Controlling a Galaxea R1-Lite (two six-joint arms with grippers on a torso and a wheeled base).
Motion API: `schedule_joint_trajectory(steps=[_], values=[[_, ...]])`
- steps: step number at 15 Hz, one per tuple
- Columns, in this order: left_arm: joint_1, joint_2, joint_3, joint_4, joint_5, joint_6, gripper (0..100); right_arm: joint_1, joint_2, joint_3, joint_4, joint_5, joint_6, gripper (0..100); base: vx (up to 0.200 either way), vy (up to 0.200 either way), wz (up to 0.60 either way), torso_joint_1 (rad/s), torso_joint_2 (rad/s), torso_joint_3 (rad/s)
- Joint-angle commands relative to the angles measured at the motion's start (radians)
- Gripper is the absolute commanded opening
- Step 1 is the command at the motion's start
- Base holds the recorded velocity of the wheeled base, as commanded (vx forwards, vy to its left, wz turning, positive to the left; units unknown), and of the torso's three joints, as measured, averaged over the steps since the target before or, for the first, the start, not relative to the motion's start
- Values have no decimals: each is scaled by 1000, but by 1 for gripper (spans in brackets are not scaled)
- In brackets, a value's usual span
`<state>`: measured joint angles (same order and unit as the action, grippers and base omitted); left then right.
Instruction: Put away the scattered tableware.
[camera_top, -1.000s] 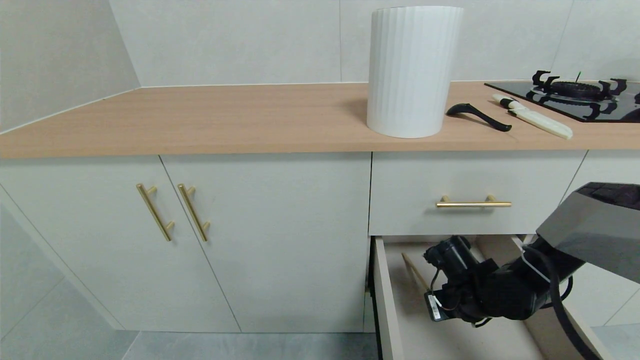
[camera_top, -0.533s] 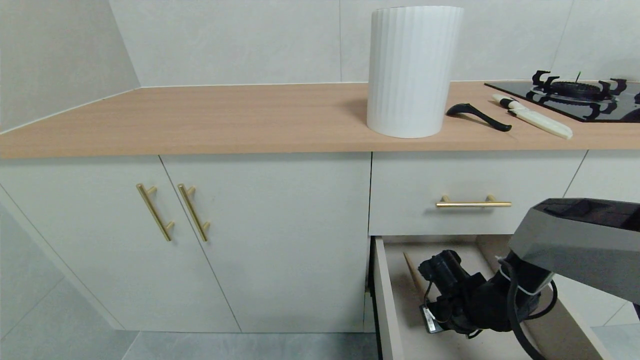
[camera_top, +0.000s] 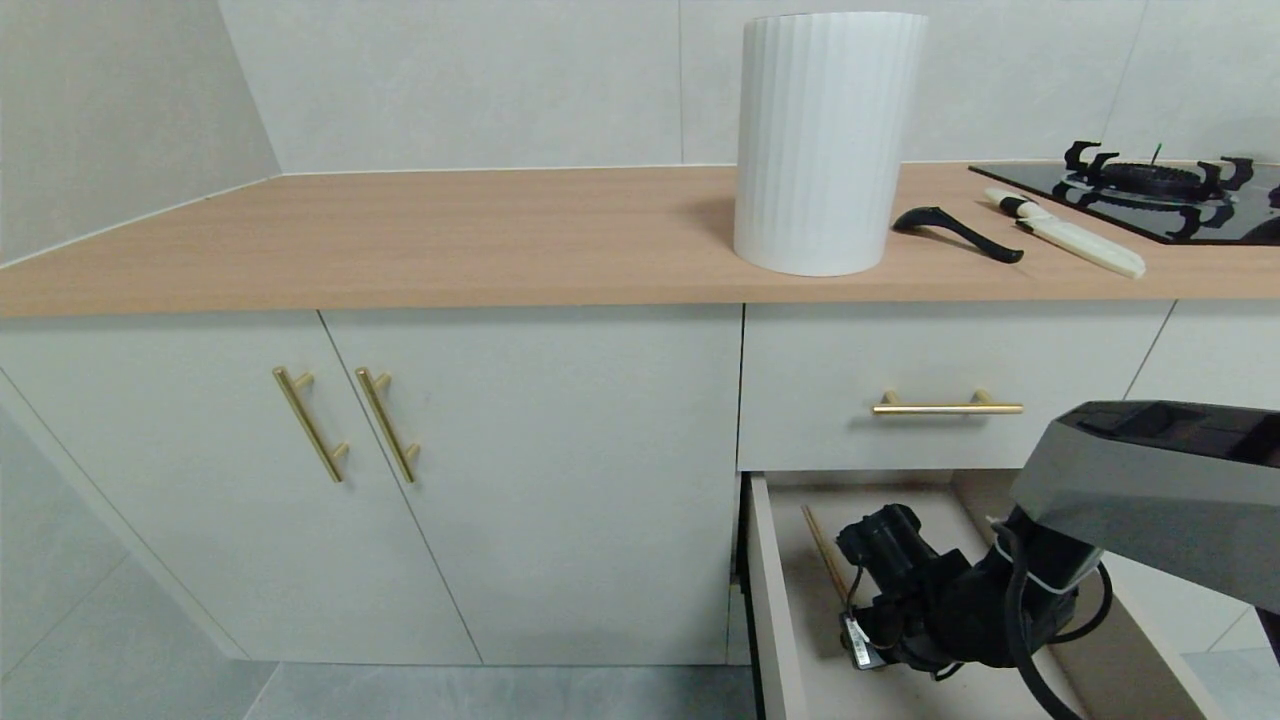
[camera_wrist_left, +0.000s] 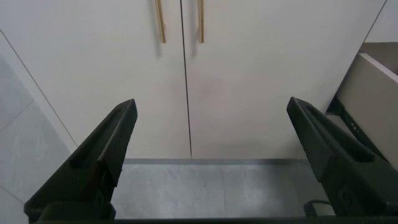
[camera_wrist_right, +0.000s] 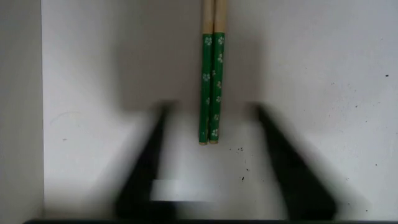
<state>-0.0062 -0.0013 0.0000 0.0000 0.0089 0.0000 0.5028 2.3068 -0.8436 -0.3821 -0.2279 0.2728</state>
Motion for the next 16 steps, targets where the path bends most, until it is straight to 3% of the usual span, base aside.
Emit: schedule_joint_trajectory(steps=[1, 6, 16], values=[[0, 1, 0, 0, 0, 0, 100, 0, -1, 0, 0, -1, 0, 100, 0, 0, 0, 0, 0, 0], [0, 1, 0, 0, 0, 0, 100, -1, -64, 15, 0, -5, 0, 100, 0, 0, 0, 0, 0, 0], [0, 1, 0, 0, 0, 0, 100, -30, -586, 92, 3, -10, -40, 100, 0, 0, 0, 0, 0, 0]])
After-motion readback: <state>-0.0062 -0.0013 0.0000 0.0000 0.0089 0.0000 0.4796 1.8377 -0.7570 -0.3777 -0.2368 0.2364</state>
